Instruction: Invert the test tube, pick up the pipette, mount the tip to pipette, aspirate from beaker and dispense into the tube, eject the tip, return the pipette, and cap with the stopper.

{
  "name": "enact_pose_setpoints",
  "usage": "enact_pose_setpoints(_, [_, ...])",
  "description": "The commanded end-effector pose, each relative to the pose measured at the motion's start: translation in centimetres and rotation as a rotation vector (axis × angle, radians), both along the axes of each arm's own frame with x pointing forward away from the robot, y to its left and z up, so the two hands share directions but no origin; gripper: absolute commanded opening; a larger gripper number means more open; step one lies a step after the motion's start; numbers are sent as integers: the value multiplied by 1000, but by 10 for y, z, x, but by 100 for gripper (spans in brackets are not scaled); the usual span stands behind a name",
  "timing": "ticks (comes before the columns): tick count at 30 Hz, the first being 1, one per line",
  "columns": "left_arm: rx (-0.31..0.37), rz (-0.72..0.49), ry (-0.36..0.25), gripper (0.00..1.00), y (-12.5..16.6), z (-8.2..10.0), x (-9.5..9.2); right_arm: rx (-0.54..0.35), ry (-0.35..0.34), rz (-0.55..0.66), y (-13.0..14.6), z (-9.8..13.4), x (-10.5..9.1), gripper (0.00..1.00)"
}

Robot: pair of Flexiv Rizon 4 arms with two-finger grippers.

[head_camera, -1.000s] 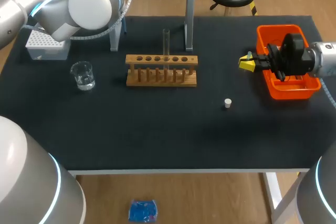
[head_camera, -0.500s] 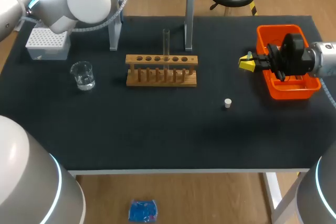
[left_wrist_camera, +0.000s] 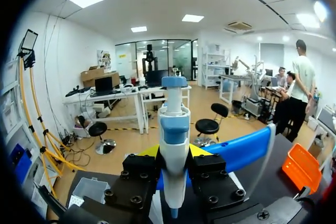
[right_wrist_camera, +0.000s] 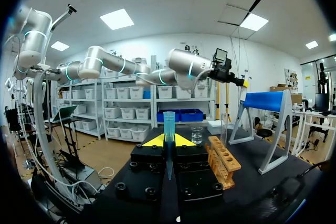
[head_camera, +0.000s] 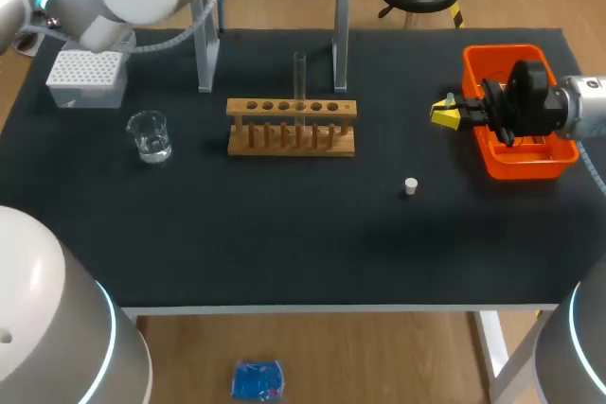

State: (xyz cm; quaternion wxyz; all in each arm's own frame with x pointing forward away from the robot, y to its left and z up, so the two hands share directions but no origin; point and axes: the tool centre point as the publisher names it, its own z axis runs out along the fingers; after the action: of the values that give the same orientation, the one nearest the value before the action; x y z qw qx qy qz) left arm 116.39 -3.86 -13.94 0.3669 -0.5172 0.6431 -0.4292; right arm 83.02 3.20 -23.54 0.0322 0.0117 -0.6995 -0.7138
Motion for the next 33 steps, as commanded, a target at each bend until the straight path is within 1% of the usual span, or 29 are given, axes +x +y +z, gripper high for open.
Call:
enact_pose_setpoints(1, [-13,-87,31,0,12,16,-29,0,0,2,-1,0,0,0])
enact_pose_setpoints(2, [-23,-113,29,0,13,19,-36,0,0,2,-1,0,0,0])
enact_pose_setpoints(5, [-16,-189,48,0,9,28,-56,0,0,2,-1,0,0,0])
enact_pose_setpoints(10, [-40,-305,62,0,2,40,-92,0,0,2,-1,0,0,0])
enact_pose_setpoints(19, [-117,-520,41,0,-21,58,-161,0,0,2,-1,0,0,0])
enact_pose_setpoints(22, [-120,-612,26,0,-31,65,-185,0,0,2,-1,0,0,0])
enact_pose_setpoints(23, [-95,-650,26,0,-36,68,-194,0,0,2,-1,0,0,0])
enact_pose_setpoints(24, [-48,-662,44,0,-42,70,-202,0,0,2,-1,0,0,0])
enact_pose_setpoints(33, [-48,-662,44,0,-42,70,-202,0,0,2,-1,0,0,0])
